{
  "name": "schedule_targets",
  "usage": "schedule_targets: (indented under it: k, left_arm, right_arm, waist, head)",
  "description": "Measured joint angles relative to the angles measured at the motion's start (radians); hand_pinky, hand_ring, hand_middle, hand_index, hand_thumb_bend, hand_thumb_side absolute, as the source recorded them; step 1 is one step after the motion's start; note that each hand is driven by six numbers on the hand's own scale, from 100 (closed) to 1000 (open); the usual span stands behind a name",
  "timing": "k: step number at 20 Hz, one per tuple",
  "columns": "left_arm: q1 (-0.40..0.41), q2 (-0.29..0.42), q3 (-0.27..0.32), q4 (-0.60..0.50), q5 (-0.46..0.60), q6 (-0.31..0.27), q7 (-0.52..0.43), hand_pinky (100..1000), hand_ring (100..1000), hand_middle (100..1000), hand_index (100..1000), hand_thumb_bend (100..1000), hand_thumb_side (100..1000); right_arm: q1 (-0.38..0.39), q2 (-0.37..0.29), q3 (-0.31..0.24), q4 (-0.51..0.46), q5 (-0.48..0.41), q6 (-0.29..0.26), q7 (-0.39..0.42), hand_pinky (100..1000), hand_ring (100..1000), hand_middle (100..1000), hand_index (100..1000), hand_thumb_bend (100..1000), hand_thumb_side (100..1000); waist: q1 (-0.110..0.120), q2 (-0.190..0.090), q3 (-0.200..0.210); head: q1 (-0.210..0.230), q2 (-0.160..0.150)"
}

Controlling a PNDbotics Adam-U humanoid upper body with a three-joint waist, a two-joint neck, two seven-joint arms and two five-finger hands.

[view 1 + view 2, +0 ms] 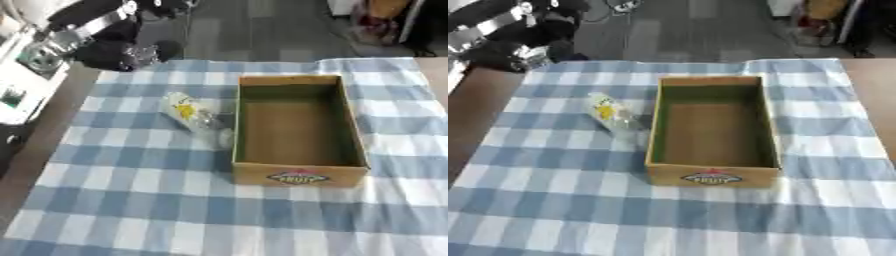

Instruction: Pick up objects on the table and place them in the box.

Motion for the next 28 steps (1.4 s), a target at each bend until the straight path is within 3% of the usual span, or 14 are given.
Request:
schedule_targets:
  k: [1,2,8,16,28]
  left_arm:
    - [-0.018,0.003,-0.011,0.026,-0.020,-0.023,-0.024,827,766,854,894,602,772]
    - [-0.035,0.004,-0.021,0.052,-0.040,-0.047,-0.048,837,776,858,888,678,689]
    - [-0.128,0.003,-0.052,0.188,-0.143,-0.150,-0.160,863,806,872,883,837,545]
    - [-0.221,-0.033,-0.063,0.335,-0.317,-0.158,-0.163,954,886,916,883,919,485]
    - [-0.311,-0.085,-0.080,0.511,-0.537,-0.179,-0.144,976,932,947,903,969,424]
  right_arm:
    - [0.000,0.000,0.001,0.000,-0.001,0.000,0.000,526,495,548,771,100,976]
    - [0.000,0.000,0.001,0.000,-0.001,0.001,0.001,526,494,547,772,100,976]
    - [0.000,0.001,0.001,0.000,-0.007,0.004,0.005,526,493,546,774,100,975]
    - [0.000,0.001,0.007,0.000,-0.013,0.009,0.013,527,492,545,775,100,973]
    - [-0.014,0.002,0.010,0.000,-0.025,0.012,0.022,528,491,546,778,100,971]
  waist:
    - [0.000,0.000,-0.002]
    - [0.002,0.000,-0.002]
    - [0.006,0.000,-0.007]
    - [0.009,0.000,-0.011]
    - [0.028,0.014,-0.039]
  head:
    - [0.000,0.000]
    - [0.000,0.000]
    - [0.001,0.006]
    - [0.009,0.015]
    - [0.028,0.021]
